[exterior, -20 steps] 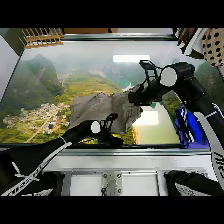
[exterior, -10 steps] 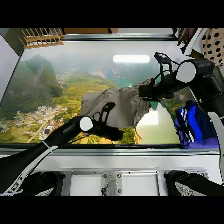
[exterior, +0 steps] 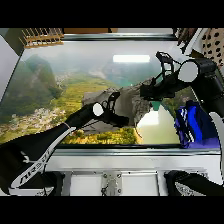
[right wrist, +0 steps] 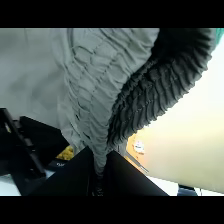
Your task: Fold the clothes and pants, and hang the long-sleeved shirts on hangers.
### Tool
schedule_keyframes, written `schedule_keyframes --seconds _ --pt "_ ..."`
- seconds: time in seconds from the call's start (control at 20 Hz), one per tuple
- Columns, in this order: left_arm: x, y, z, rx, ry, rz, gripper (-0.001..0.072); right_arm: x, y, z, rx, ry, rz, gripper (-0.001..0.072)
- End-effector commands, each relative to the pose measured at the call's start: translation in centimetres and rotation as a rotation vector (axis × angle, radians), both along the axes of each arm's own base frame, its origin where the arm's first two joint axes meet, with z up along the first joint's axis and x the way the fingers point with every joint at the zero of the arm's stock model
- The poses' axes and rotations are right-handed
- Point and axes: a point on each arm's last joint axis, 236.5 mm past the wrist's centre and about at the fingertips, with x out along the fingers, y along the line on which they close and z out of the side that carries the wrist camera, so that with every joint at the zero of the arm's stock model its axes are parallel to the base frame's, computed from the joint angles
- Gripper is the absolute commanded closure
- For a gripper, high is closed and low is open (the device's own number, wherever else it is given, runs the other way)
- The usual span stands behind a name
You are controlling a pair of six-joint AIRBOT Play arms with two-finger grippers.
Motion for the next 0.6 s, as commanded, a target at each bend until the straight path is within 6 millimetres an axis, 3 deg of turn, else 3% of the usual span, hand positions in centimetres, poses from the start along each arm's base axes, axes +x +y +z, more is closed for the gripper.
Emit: schedule_keyframes --seconds 0.0,0.2,0.4,0.55 --pt "-1.5 -1.3 -3.0 0.037 0.050 -0.025 0.0705 0.0 0.0 0.0 0.001 0.001 -0.001 0.0685" --pt "-0.7 -1.9 -4.5 0.043 0.055 0.050 0.0705 -0.5 -0.2 -0.1 -0.006 0.019 0.003 0.0685" --pt "0.8 -2.2 -4.4 0.026 0.010 0.092 0.0705 -0.7 -0.2 0.1 -0.005 0.016 0.004 0.0685" --pt "0.8 -2.3 -4.2 0.018 0.017 0.100 0.0705 -0.7 -0.3 0.3 -0.005 0.011 0.004 0.0685"
